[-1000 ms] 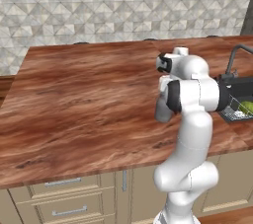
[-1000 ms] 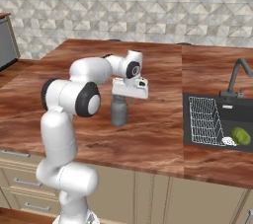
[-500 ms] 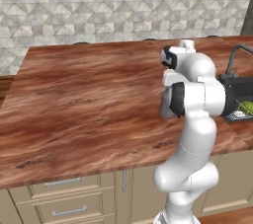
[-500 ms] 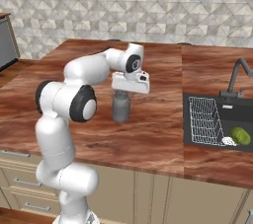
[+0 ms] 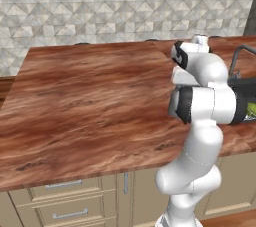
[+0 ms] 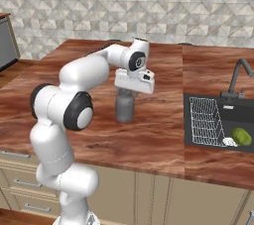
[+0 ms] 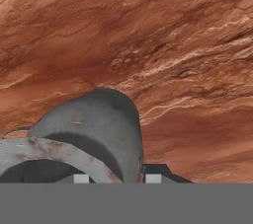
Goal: Pick the jug and cup and place them in the sink. Then turn on the water.
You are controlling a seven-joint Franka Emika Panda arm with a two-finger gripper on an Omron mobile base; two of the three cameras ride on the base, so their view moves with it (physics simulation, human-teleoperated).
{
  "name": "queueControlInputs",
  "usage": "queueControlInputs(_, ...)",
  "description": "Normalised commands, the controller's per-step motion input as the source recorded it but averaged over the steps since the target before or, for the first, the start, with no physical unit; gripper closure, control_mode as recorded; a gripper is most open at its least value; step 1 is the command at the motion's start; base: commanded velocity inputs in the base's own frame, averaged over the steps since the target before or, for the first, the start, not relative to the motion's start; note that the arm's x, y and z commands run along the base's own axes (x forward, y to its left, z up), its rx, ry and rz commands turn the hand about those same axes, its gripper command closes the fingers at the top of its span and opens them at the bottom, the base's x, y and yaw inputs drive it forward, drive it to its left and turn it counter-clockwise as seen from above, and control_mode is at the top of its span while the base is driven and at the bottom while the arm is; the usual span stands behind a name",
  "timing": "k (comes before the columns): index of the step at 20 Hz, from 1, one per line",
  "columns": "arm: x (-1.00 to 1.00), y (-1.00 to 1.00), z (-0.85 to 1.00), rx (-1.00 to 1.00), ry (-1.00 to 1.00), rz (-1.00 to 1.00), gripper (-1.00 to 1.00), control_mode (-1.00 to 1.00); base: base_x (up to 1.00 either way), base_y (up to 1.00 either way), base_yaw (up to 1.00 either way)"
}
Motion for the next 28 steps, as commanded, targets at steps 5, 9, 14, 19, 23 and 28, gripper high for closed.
queueControlInputs(5,-0.07,0.0,0.3,0.0,0.0,-0.05,1.0,-1.0,0.0,0.0,0.0)
queueControlInputs(9,-0.19,0.04,0.32,-0.01,0.0,0.0,1.0,-1.0,0.0,0.0,0.0)
queueControlInputs(14,-0.3,0.28,0.28,-0.05,0.0,0.0,1.0,-1.0,0.0,0.0,0.0)
queueControlInputs(19,-0.22,0.38,0.19,-0.06,0.0,0.0,1.0,-1.0,0.0,0.0,0.0)
queueControlInputs(23,-0.14,0.28,0.01,-0.05,0.0,0.0,1.0,-1.0,0.0,0.0,0.0)
queueControlInputs(28,-0.03,0.02,0.0,-0.02,0.0,0.0,1.0,-1.0,0.0,0.0,0.0)
